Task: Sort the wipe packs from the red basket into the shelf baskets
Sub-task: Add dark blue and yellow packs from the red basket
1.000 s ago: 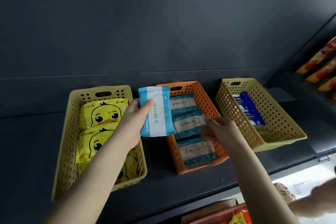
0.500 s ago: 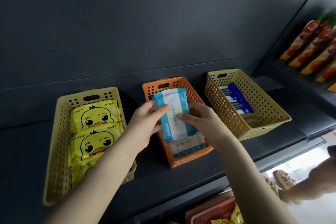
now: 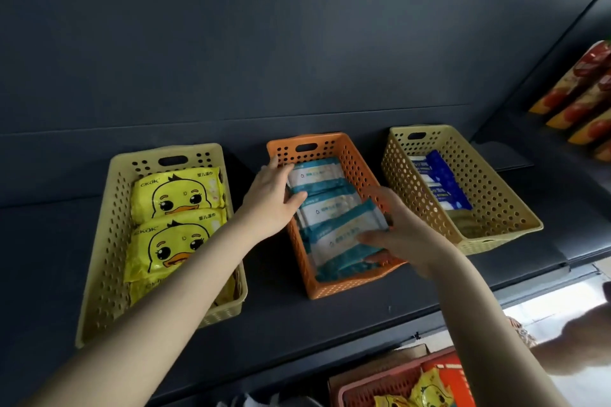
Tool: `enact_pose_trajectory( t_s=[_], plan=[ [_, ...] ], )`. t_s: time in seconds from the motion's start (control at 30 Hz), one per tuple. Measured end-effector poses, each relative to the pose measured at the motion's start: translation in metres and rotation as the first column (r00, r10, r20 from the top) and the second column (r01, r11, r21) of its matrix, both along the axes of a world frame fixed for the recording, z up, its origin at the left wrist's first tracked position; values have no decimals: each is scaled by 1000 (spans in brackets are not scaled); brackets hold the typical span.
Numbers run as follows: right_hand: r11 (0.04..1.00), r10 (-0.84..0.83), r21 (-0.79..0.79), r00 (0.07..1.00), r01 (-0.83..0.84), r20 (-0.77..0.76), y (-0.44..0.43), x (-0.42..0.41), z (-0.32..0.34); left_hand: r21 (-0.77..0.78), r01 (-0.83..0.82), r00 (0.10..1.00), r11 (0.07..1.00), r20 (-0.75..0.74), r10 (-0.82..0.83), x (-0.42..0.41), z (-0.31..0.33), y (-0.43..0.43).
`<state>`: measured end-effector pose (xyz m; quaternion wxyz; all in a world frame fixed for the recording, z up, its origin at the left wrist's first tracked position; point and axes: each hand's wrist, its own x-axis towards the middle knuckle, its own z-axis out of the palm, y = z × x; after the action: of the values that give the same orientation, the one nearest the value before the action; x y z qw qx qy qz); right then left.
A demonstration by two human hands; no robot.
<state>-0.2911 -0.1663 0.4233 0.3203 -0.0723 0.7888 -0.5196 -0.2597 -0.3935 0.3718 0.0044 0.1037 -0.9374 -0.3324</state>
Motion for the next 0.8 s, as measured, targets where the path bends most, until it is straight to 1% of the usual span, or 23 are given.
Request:
enact_pose_trajectory(
  t_s=[0.03, 0.1, 0.13, 0.2, 0.27, 0.33, 0.37, 0.4, 0.47, 0.53, 0.6, 0.73, 0.77, 0.8],
  plan=[
    [997, 48, 56, 999, -48, 3, -1, 0, -2, -3, 5, 999, 1000, 47, -5, 0, -4, 1],
    [966, 140, 229, 988, -120, -71, -4, -4, -8, 10, -4, 998, 1000, 60, 3, -1, -9, 1],
    [924, 201, 353, 971, -146, -126, -5, -8, -10, 12, -6, 999, 1000, 54, 5, -2, -8, 0],
    [795, 337, 582, 922, -170, -191, -6, -13, -16, 17, -3, 998, 1000, 57, 2, -1, -7, -1],
    [711, 417, 688, 874, -144, -248, -6, -14, -23, 23, 3, 998, 1000, 58, -5, -2, -8, -1],
    [697, 471, 708, 817, -113, -333, -7, -15, -29, 23, 7, 998, 1000, 63, -9, -2, -9, -1],
    [701, 505, 701, 787, -133, -355, -8, -16, -31, 25, 8, 998, 1000, 63, -9, -2, -9, -1],
    [698, 547, 693, 758, -178, -356, -9, -17, -34, 27, 8, 998, 1000, 63, -10, -2, -9, -1],
    [659, 624, 701, 719, -272, -307, -10, -20, -39, 28, 9, 998, 1000, 63, -10, -2, -8, -1],
    [618, 654, 724, 711, -308, -256, -11, -24, -42, 34, 9, 998, 999, 67, -11, -2, -7, -1],
    [601, 668, 736, 702, -312, -248, -12, -28, -43, 36, 7, 998, 999, 67, -10, -2, -7, -1],
    [543, 726, 765, 652, -346, -220, -13, -32, -41, 36, -2, 998, 999, 69, 0, -4, -8, 0],
    [554, 724, 752, 652, -358, -223, -13, -33, -40, 34, -3, 998, 999, 69, 1, -4, -9, 0],
    [589, 708, 722, 662, -362, -246, -14, -34, -39, 33, -4, 998, 999, 69, 1, -4, -9, 1]
  ],
)
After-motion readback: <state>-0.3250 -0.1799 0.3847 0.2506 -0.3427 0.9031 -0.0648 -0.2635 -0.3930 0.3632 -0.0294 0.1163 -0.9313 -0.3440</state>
